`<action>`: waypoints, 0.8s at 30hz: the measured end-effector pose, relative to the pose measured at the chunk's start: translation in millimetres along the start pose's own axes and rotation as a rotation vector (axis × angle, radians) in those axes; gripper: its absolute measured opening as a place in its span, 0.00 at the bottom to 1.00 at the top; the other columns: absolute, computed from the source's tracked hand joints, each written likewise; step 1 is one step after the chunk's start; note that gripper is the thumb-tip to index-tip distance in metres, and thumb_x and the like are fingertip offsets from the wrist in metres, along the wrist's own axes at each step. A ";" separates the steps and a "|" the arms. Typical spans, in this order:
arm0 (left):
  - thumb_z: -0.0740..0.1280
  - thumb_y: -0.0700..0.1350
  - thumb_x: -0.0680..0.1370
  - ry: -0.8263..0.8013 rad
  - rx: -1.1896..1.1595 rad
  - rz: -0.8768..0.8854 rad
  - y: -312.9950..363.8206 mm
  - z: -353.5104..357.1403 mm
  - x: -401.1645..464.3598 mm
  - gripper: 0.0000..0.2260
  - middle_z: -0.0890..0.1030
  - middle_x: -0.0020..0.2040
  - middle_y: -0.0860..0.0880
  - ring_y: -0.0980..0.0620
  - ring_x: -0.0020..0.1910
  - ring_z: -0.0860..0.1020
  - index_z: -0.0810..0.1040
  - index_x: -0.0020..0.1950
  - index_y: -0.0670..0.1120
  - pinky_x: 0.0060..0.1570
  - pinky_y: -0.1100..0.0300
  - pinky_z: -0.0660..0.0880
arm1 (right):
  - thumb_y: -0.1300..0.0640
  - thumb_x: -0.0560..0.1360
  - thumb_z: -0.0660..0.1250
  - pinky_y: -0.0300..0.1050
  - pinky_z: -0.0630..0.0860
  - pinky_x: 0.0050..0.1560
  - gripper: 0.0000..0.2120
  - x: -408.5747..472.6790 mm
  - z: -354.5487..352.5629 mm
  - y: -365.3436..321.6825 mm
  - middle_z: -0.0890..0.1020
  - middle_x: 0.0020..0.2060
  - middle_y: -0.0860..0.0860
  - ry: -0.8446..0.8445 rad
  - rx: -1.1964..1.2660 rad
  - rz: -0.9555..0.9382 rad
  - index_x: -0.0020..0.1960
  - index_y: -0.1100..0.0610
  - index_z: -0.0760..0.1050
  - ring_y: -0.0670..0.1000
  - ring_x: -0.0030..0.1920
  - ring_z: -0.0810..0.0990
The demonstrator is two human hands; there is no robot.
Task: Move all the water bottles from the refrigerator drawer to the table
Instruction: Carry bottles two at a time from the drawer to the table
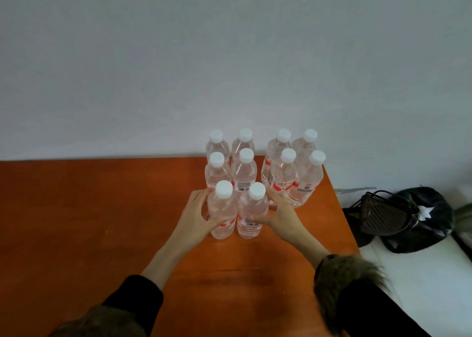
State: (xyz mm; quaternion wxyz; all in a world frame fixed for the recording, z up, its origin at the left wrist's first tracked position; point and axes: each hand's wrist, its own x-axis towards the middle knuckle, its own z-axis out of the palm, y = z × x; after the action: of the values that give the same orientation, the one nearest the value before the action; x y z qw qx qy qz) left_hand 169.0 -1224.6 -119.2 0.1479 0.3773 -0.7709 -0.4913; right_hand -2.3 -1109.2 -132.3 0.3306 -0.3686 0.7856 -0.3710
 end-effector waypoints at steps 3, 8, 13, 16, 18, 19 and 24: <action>0.75 0.47 0.68 0.002 -0.035 -0.029 -7.7 2.0 8.2 0.35 0.61 0.62 0.55 0.60 0.62 0.65 0.62 0.72 0.49 0.64 0.61 0.67 | 0.50 0.62 0.78 0.55 0.69 0.67 0.43 7.6 3.4 -3.0 0.67 0.69 0.48 0.008 0.006 0.001 0.72 0.47 0.62 0.49 0.65 0.70; 0.73 0.45 0.70 -0.003 -0.046 -0.035 -15.6 3.3 16.3 0.35 0.60 0.65 0.53 0.60 0.63 0.64 0.60 0.73 0.49 0.64 0.63 0.64 | 0.52 0.63 0.78 0.55 0.67 0.68 0.42 18.4 9.1 -3.5 0.67 0.69 0.49 0.009 0.022 0.006 0.72 0.49 0.61 0.51 0.66 0.69; 0.72 0.43 0.72 0.021 -0.067 -0.037 -18.0 5.1 21.5 0.33 0.60 0.70 0.51 0.58 0.65 0.65 0.60 0.73 0.49 0.67 0.57 0.65 | 0.53 0.66 0.76 0.49 0.66 0.67 0.40 19.2 10.7 -7.5 0.66 0.69 0.50 0.022 0.046 0.002 0.72 0.48 0.60 0.50 0.66 0.69; 0.72 0.43 0.72 0.062 -0.061 -0.034 -18.9 8.1 22.4 0.33 0.62 0.71 0.51 0.57 0.65 0.67 0.60 0.73 0.50 0.65 0.59 0.66 | 0.56 0.67 0.75 0.41 0.64 0.62 0.38 15.2 12.4 -8.0 0.67 0.70 0.49 0.040 0.117 0.019 0.72 0.51 0.60 0.45 0.65 0.68; 0.72 0.45 0.71 0.099 -0.054 -0.045 -21.5 10.2 19.0 0.33 0.63 0.71 0.51 0.55 0.66 0.68 0.61 0.73 0.50 0.65 0.57 0.67 | 0.57 0.69 0.74 0.41 0.63 0.62 0.37 10.9 14.1 -8.8 0.67 0.70 0.49 0.042 0.159 0.039 0.72 0.53 0.59 0.46 0.66 0.67; 0.72 0.46 0.71 0.108 -0.053 -0.051 -23.0 10.6 16.6 0.33 0.64 0.71 0.51 0.54 0.67 0.69 0.61 0.73 0.50 0.65 0.56 0.68 | 0.57 0.69 0.73 0.42 0.64 0.63 0.36 9.0 15.2 -8.2 0.67 0.70 0.49 0.039 0.173 0.046 0.72 0.54 0.59 0.48 0.68 0.67; 0.67 0.49 0.75 0.180 0.135 0.043 -19.6 10.3 2.1 0.28 0.64 0.71 0.50 0.53 0.69 0.66 0.61 0.73 0.49 0.68 0.56 0.64 | 0.53 0.72 0.70 0.53 0.63 0.70 0.36 -5.8 15.0 -5.8 0.64 0.72 0.48 0.026 0.124 0.030 0.74 0.50 0.55 0.50 0.71 0.64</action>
State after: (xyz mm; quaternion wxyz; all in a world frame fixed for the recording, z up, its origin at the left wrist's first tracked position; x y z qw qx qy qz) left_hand 170.1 -1224.0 -141.4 0.2011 0.4125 -0.7937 -0.3992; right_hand 14.5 -1112.1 -133.7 0.3479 -0.3308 0.7708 -0.4189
